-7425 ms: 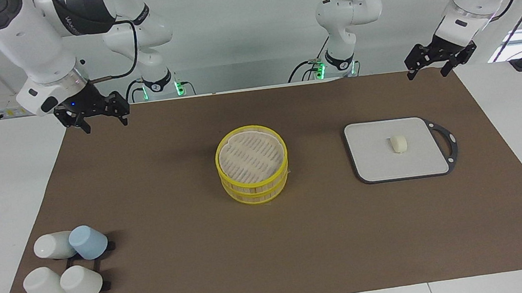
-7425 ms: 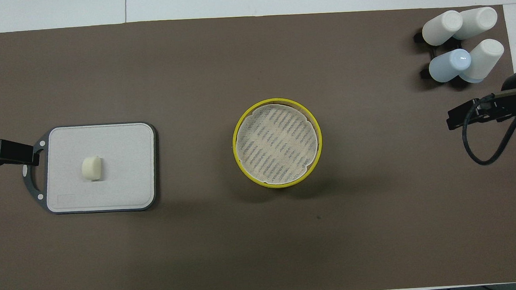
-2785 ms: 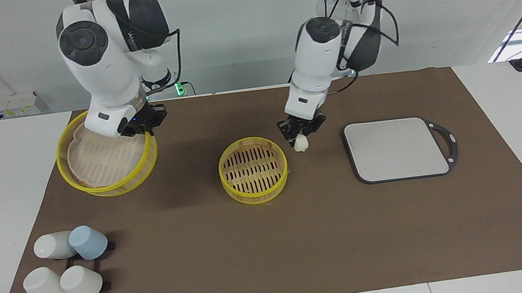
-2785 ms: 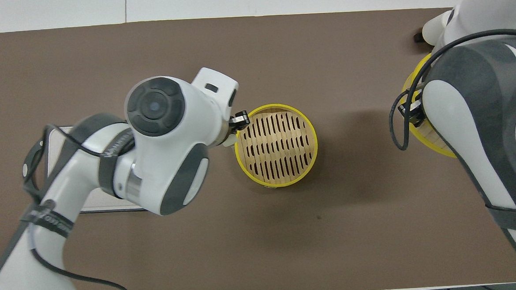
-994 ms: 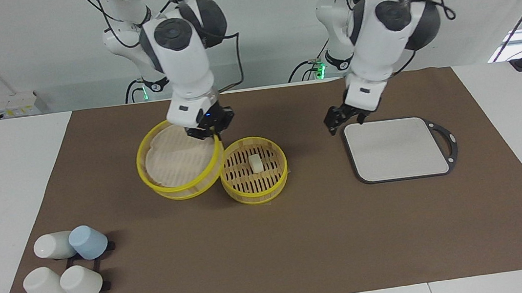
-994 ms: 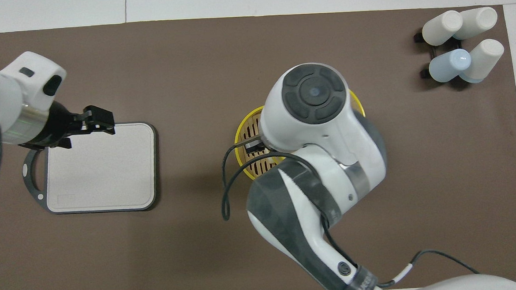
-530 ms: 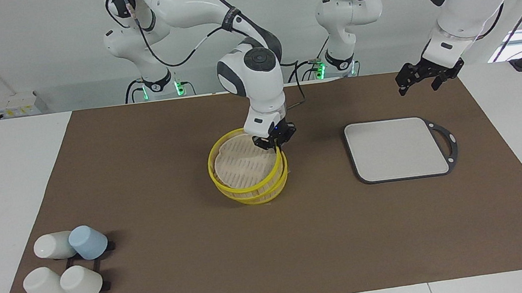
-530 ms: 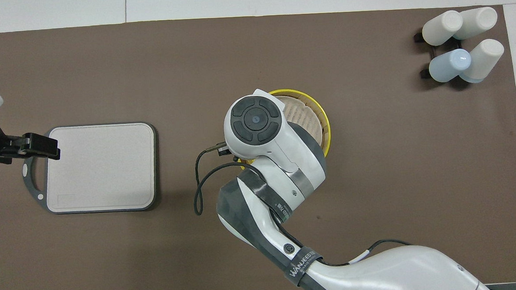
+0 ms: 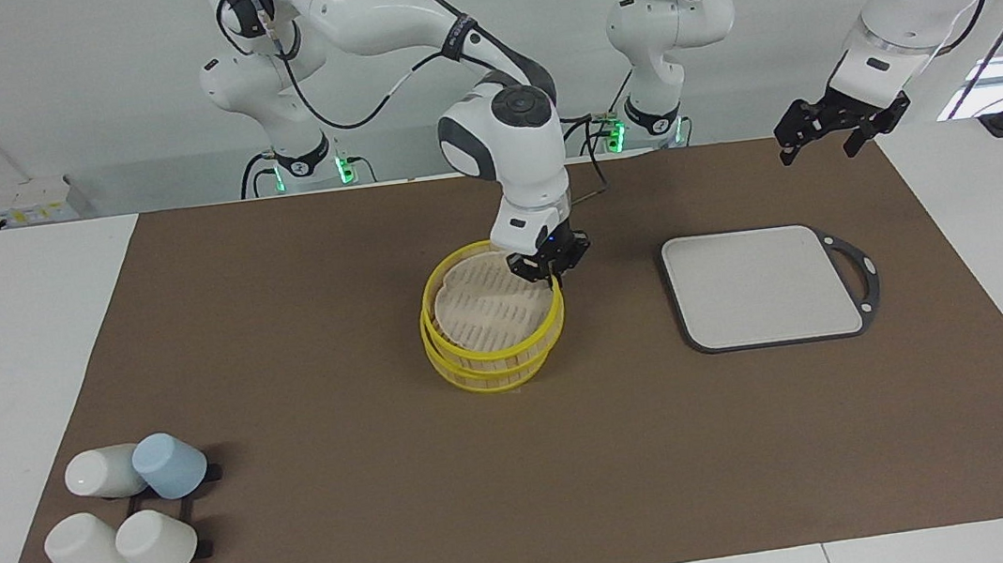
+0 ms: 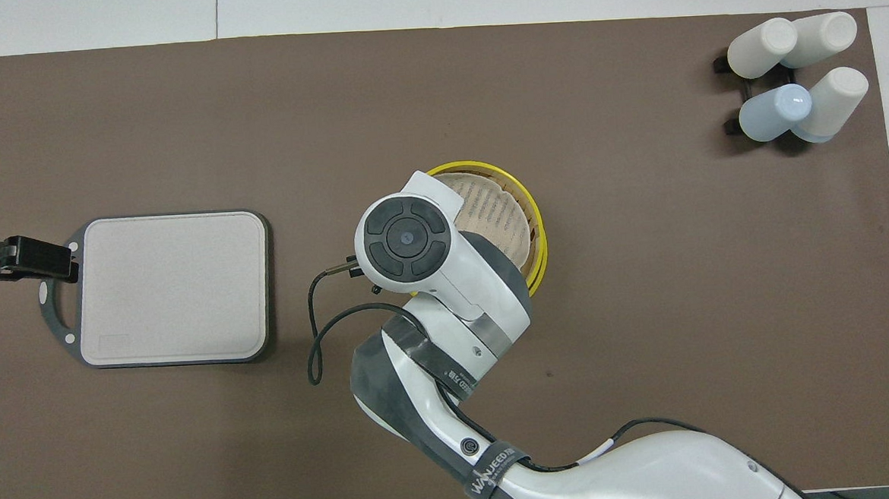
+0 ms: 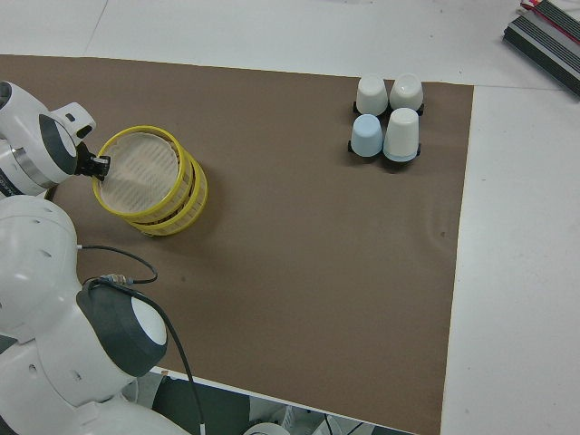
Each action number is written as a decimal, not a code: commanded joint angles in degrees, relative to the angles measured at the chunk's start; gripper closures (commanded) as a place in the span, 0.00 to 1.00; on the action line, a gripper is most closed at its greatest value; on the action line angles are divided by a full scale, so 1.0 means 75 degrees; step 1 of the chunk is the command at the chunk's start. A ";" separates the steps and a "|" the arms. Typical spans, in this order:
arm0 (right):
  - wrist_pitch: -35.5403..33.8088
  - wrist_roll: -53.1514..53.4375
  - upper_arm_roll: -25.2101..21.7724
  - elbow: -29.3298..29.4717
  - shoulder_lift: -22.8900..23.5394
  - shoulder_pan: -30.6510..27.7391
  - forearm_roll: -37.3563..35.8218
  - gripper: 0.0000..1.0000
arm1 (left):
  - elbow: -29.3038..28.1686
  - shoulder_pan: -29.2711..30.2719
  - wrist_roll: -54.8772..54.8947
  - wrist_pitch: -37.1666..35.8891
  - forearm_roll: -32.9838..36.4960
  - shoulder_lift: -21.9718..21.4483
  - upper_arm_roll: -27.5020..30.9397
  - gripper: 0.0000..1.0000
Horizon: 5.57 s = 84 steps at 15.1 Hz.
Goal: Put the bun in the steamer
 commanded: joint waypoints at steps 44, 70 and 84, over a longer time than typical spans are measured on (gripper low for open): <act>0.1336 0.0988 0.0014 -0.1422 -0.0177 0.0011 0.0249 0.47 | 0.0209 0.0028 0.0146 0.0162 0.0086 0.0050 -0.0029 0.00; -0.5377 -0.3018 -0.0057 0.0008 -0.3411 -0.3913 0.0155 0.00 | 0.0198 0.0016 0.0146 0.0197 0.0086 0.0050 -0.0018 0.00; -0.4945 -0.3875 -0.0760 -0.0191 -0.3376 -0.4172 -0.0196 0.00 | 0.0209 0.0004 0.0134 0.0197 0.0086 0.0062 -0.0018 0.00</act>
